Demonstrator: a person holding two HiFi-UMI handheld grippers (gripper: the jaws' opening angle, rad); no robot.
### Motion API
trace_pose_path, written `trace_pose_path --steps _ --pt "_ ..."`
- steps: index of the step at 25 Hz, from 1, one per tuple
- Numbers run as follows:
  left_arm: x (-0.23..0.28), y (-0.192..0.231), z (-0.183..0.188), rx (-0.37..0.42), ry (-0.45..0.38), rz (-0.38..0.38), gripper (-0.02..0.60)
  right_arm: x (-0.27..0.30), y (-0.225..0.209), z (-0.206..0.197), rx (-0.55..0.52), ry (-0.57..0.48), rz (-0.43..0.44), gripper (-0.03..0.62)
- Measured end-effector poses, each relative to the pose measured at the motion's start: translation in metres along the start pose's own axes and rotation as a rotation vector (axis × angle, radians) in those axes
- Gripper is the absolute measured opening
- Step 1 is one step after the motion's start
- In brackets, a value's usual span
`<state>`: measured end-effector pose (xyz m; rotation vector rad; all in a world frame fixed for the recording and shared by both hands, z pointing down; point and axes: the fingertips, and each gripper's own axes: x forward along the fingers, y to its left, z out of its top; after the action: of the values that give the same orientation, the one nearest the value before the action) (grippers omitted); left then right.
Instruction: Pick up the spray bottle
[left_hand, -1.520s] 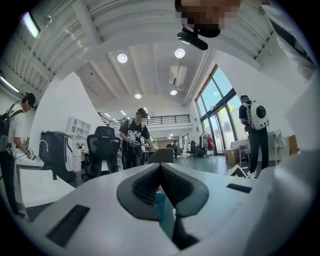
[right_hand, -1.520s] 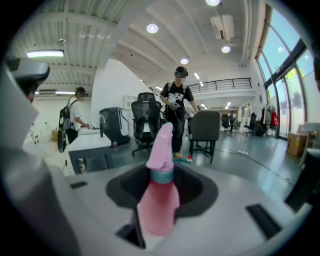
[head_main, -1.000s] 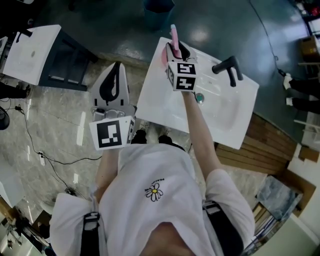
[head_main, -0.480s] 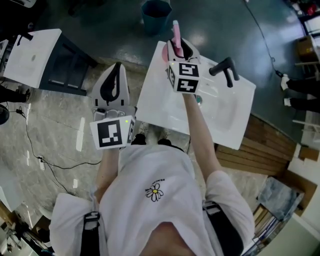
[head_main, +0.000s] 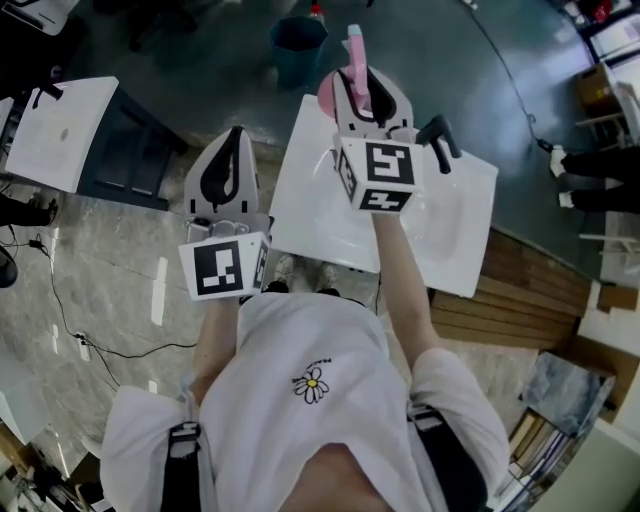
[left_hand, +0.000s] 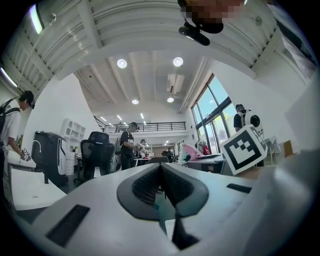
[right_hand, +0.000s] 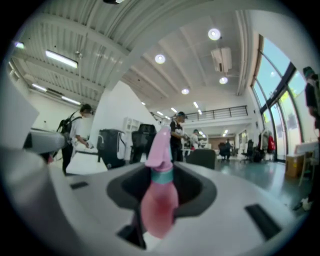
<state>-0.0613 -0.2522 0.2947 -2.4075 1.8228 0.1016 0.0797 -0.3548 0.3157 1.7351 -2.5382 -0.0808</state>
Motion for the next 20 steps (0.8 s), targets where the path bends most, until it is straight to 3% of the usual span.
trace_pose_path --steps 8,15,20 --pt "0.001 -0.02 0.021 0.007 -0.042 -0.041 0.019 -0.056 0.006 0.054 -0.05 -0.138 -0.035 0.156" --pt "-0.004 -0.026 0.032 0.014 -0.069 -0.043 0.02 -0.103 0.012 0.079 -0.056 -0.237 -0.066 0.156" --pt "-0.008 -0.025 0.032 0.014 -0.078 -0.032 0.02 -0.123 0.017 0.077 -0.057 -0.253 -0.075 0.156"
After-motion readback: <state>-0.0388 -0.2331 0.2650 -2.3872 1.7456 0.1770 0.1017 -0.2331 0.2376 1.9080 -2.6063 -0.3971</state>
